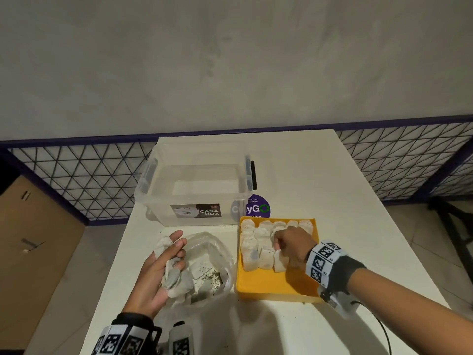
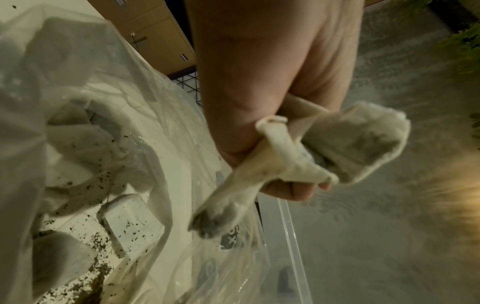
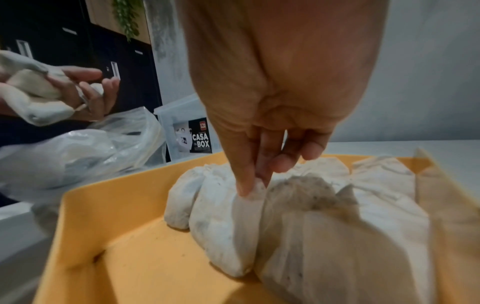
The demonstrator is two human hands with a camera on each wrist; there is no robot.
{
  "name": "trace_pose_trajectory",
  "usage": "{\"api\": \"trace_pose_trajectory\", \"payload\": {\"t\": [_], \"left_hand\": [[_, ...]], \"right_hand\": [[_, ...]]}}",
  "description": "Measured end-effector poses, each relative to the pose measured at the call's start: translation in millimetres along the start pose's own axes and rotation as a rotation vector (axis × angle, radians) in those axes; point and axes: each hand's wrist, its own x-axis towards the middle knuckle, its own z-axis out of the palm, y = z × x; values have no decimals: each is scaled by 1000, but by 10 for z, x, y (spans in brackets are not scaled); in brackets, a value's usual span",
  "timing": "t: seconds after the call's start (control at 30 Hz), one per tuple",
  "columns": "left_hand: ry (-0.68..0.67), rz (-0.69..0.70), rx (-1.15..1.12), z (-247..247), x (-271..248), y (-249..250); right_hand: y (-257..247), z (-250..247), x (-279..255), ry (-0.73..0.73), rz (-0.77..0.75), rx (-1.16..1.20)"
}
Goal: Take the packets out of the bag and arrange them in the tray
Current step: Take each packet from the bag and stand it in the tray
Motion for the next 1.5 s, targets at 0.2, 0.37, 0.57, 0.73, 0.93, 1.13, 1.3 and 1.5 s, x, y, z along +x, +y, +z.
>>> {"api": "trace_pose_trajectory", "payload": {"t": [0.2, 0.37, 0.57, 0.73, 0.93, 1.13, 1.3, 1.5], "left_hand": [[9, 11, -1, 4, 5, 8], [52, 35, -53, -12, 41, -7], [19, 32, -248, 39, 86, 7], [-54, 23, -356, 69, 119, 55], [-55, 60, -347, 61, 122, 52], [58, 210, -427, -22, 127, 70], [97, 148, -287, -56, 85, 96], [60, 116, 152, 45, -95, 112]], "right_hand": [[43, 39, 30, 106, -99, -113], [-244, -191, -78, 339, -290, -6], [-1042, -228, -228, 189, -564, 305], [-1446, -31, -161, -122, -503, 437], [-1534, 36, -69, -200, -455, 692], [-1414, -82, -47, -239, -426, 824], [-1405, -204, -62, -212, -407, 1085], [-1466, -196, -19, -168, -384, 1203]]}}
